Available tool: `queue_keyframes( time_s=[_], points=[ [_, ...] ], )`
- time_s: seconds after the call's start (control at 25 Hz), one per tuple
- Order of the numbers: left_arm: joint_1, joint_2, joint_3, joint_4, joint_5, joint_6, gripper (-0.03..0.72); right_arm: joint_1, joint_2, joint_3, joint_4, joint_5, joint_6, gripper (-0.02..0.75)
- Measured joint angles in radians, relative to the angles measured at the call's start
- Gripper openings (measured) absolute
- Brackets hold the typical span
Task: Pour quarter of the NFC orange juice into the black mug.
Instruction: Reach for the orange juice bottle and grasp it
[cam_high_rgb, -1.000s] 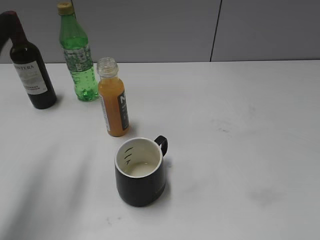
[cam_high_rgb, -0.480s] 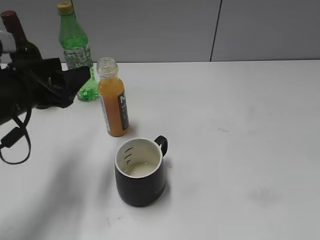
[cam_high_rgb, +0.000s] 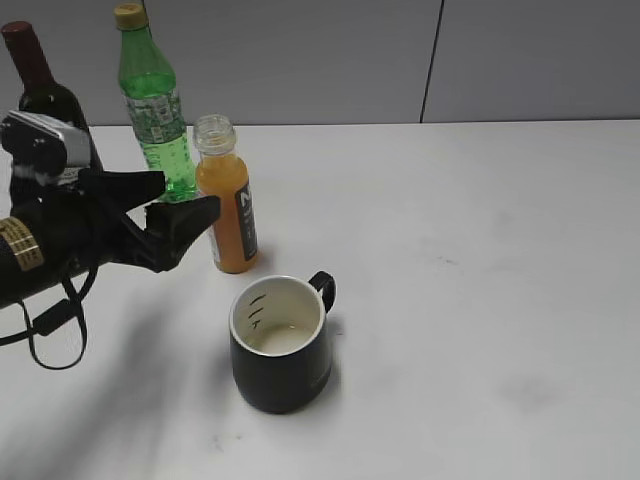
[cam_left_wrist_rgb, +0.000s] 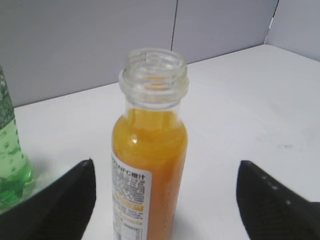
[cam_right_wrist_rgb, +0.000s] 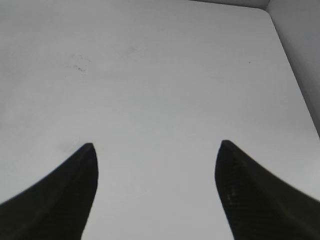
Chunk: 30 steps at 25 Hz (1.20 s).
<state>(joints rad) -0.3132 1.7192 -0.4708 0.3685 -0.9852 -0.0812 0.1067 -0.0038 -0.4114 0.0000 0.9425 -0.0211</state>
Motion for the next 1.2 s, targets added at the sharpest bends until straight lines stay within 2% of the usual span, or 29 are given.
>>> queue_keyframes(
  time_s=[0.64, 1.2],
  points=[
    [0.000, 0.094, -0.015, -0.061, -0.052, 0.000, 0.694, 0.000, 0.000, 0.000, 0.000, 0.000, 0.000, 0.556],
    [0.000, 0.336, -0.203, -0.006, -0.111, 0.000, 0.694, 0.000, 0.000, 0.000, 0.000, 0.000, -0.001, 0.556]
  ],
)
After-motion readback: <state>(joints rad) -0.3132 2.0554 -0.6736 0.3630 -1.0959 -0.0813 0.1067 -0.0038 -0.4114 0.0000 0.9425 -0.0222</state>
